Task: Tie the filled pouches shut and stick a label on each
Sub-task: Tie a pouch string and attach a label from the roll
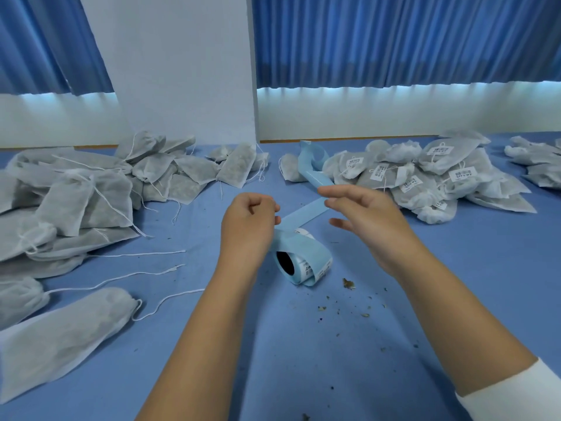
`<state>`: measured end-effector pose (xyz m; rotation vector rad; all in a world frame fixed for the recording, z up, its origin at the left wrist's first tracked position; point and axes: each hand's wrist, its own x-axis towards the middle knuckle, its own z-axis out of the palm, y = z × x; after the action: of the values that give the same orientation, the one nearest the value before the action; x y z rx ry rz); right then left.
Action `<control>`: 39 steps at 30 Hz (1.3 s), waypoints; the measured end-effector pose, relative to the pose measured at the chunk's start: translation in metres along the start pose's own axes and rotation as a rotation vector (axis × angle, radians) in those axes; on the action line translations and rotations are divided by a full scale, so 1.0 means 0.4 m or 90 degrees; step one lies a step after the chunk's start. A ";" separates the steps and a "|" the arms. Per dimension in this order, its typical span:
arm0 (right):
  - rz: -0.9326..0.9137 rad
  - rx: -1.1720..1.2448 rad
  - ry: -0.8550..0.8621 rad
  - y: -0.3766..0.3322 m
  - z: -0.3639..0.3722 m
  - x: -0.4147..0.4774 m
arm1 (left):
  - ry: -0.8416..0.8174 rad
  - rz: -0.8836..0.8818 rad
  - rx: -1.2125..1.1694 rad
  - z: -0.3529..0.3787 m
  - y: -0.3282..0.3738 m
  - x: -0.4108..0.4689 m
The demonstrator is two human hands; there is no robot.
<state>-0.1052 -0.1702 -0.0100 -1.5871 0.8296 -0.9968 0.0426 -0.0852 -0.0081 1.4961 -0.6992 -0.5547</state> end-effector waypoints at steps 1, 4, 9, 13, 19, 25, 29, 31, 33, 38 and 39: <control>-0.003 -0.031 -0.009 0.000 0.009 0.000 | -0.002 0.006 0.012 -0.002 0.002 0.001; -0.032 -0.119 -0.030 -0.015 0.049 0.019 | -0.007 0.006 0.015 -0.018 0.007 0.014; -0.064 -0.257 -0.139 -0.059 0.172 0.130 | 0.025 -0.018 -0.011 -0.068 -0.010 0.060; -0.013 -0.402 -0.221 -0.031 0.282 0.256 | 0.077 -0.095 -0.107 -0.112 -0.049 0.117; 0.090 -0.532 -0.324 0.018 0.384 0.383 | 0.134 -0.311 -0.319 -0.148 -0.106 0.184; 0.092 -0.529 -0.362 0.040 0.430 0.474 | 0.138 -0.344 -0.423 -0.163 -0.116 0.204; 0.059 -0.580 -0.433 0.060 0.476 0.477 | 0.143 -0.356 -0.462 -0.172 -0.120 0.207; 0.032 -0.644 -0.434 0.073 0.491 0.481 | 0.147 -0.358 -0.467 -0.174 -0.121 0.206; 0.011 -0.709 -0.402 0.082 0.500 0.481 | 0.148 -0.357 -0.466 -0.175 -0.120 0.205; -0.020 -0.764 -0.415 0.066 0.490 0.470 | 0.147 -0.357 -0.467 -0.173 -0.117 0.202; -0.017 -0.748 -0.437 0.060 0.484 0.464 | 0.149 -0.357 -0.468 -0.174 -0.117 0.203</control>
<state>0.1473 -0.2631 -0.0201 -2.6810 0.9257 0.1979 0.1527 -0.0958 -0.0450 1.0096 0.1361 -0.9205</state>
